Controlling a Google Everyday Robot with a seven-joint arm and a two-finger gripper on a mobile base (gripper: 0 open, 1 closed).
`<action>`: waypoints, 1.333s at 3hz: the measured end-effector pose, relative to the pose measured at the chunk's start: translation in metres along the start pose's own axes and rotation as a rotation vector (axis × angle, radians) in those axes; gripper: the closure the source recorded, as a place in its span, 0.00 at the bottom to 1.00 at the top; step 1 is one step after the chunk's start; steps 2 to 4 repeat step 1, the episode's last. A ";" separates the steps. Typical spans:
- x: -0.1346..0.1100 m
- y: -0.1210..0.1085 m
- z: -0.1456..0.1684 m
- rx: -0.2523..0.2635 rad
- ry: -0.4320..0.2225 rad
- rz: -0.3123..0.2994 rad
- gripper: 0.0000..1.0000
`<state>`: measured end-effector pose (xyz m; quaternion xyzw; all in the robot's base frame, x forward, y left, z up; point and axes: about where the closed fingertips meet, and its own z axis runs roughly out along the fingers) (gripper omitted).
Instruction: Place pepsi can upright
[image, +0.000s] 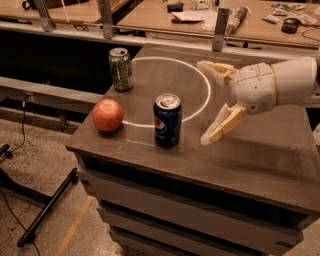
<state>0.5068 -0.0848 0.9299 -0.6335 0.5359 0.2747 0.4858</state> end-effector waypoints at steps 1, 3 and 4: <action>0.000 0.000 0.000 0.000 0.000 0.000 0.00; 0.000 0.000 0.000 0.000 0.000 0.000 0.00; 0.000 0.000 0.000 0.000 0.000 0.000 0.00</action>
Offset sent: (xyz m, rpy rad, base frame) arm 0.0000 0.0000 0.0000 0.0000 0.0000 0.0000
